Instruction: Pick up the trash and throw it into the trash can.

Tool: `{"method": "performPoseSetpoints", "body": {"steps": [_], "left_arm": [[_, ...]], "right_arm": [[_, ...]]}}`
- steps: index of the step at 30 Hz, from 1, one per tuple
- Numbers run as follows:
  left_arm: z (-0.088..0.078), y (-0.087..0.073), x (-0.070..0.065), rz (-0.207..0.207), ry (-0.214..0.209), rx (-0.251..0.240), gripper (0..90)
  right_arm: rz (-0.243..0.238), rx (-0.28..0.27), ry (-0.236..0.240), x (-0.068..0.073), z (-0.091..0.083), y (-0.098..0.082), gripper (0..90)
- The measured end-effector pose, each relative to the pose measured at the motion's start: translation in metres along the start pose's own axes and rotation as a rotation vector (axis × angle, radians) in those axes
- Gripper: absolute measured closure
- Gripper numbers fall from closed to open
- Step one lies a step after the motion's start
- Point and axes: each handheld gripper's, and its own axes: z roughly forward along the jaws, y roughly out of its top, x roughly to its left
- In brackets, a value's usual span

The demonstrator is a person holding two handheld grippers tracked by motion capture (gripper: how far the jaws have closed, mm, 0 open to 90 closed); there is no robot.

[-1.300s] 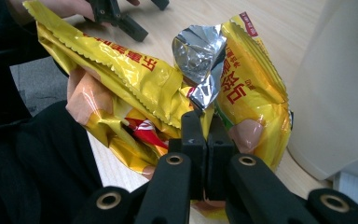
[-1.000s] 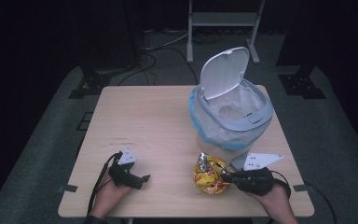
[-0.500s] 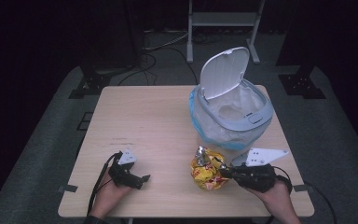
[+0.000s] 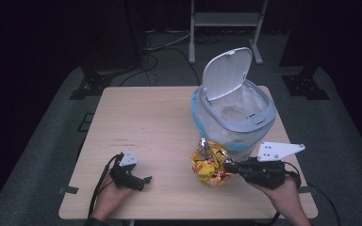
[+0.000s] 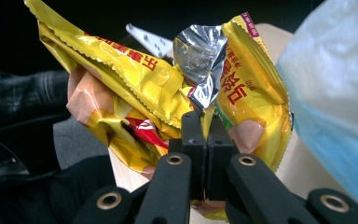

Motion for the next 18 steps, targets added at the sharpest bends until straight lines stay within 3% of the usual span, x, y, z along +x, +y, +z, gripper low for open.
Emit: {"method": "performPoseSetpoints", "body": {"steps": [18], "left_arm": [[0.000, 0.000, 0.000, -0.001, 0.001, -0.003, 0.0]], "right_arm": [[-0.067, -0.070, 0.002, 0.005, -0.015, 0.043, 88.8]]}}
